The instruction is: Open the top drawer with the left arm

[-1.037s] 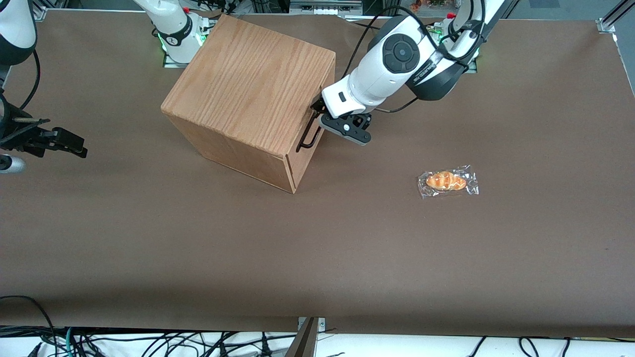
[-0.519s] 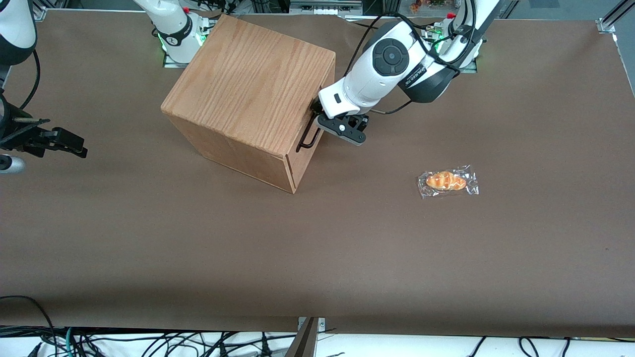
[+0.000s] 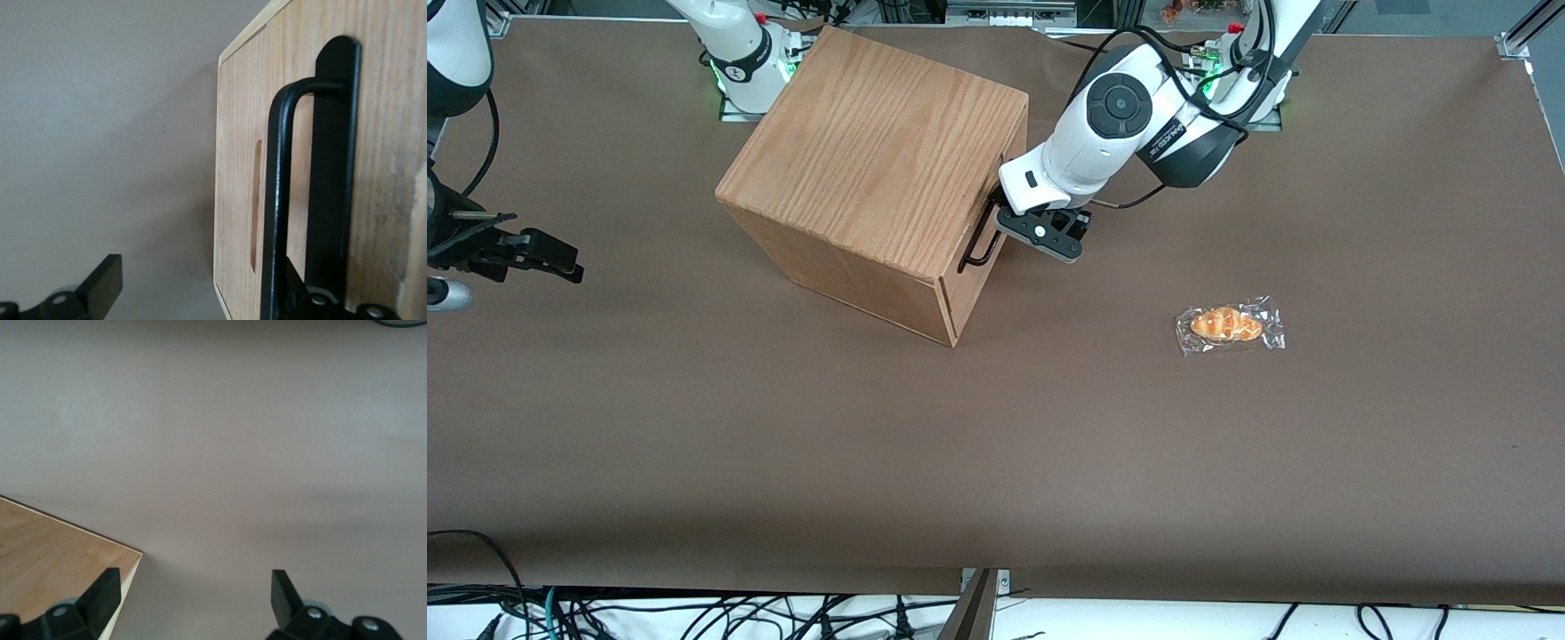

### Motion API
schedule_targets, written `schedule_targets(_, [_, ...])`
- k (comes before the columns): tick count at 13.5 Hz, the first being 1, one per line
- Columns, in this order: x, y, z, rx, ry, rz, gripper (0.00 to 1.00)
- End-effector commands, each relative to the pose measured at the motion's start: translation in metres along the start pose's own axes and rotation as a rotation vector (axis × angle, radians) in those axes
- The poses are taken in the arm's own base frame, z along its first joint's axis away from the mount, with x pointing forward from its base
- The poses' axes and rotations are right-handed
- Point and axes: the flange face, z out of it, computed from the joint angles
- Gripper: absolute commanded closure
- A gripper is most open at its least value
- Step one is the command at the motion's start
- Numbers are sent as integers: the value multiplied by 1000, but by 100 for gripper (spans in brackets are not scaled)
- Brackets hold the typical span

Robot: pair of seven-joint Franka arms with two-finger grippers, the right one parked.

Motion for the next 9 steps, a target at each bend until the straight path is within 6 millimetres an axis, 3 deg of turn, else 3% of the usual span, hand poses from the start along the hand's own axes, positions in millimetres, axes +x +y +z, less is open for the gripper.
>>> schedule_targets(1, [0, -12, -1, 55, 21, 28, 0])
schedule_targets(6, [5, -50, -27, 86, 29, -2, 0])
schedule_targets(9, [5, -67, -25, 94, 17, 15, 0])
